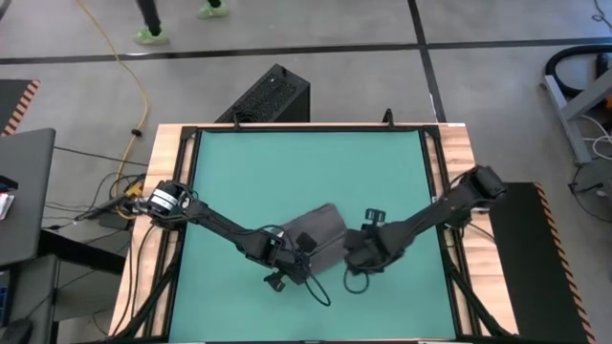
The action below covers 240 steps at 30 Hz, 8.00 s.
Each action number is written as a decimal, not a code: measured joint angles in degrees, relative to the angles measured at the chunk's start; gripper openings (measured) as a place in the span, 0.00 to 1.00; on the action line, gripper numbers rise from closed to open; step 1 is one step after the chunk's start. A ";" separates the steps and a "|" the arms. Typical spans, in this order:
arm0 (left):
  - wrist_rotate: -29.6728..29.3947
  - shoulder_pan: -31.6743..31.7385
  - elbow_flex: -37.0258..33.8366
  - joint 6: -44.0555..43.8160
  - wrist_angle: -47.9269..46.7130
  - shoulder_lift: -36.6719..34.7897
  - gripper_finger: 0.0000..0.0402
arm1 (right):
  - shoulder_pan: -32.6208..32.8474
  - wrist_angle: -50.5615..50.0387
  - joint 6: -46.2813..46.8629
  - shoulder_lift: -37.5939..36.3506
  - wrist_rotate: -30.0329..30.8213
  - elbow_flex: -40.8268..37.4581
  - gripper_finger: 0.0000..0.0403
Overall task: Roll towel into tight, uniform cylinder
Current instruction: Roll the gray towel
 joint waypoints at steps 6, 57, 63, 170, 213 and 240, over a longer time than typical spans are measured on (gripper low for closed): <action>0.09 0.00 -0.04 -0.57 -0.26 0.00 0.00 | 5.89 3.38 -11.03 -7.24 11.12 -0.02 0.32; 1.83 -1.78 -0.46 -1.85 -15.67 -4.98 0.00 | 2.15 94.50 0.43 11.27 -8.96 -34.45 0.04; 2.26 -0.49 -5.59 -1.78 -6.83 -5.33 0.00 | 7.54 93.52 3.17 9.66 -0.33 -34.64 0.04; 1.90 0.89 -6.91 -1.86 12.55 -9.99 0.00 | 5.55 25.68 20.73 1.00 -9.50 -7.82 0.12; 29.87 9.54 -6.91 -16.75 21.20 -0.56 0.00 | 0.38 5.94 36.87 -4.73 -16.32 -11.90 0.12; 10.54 10.05 -6.84 6.80 41.34 -3.50 0.00 | -4.51 10.56 29.00 -4.73 -19.25 -16.35 0.12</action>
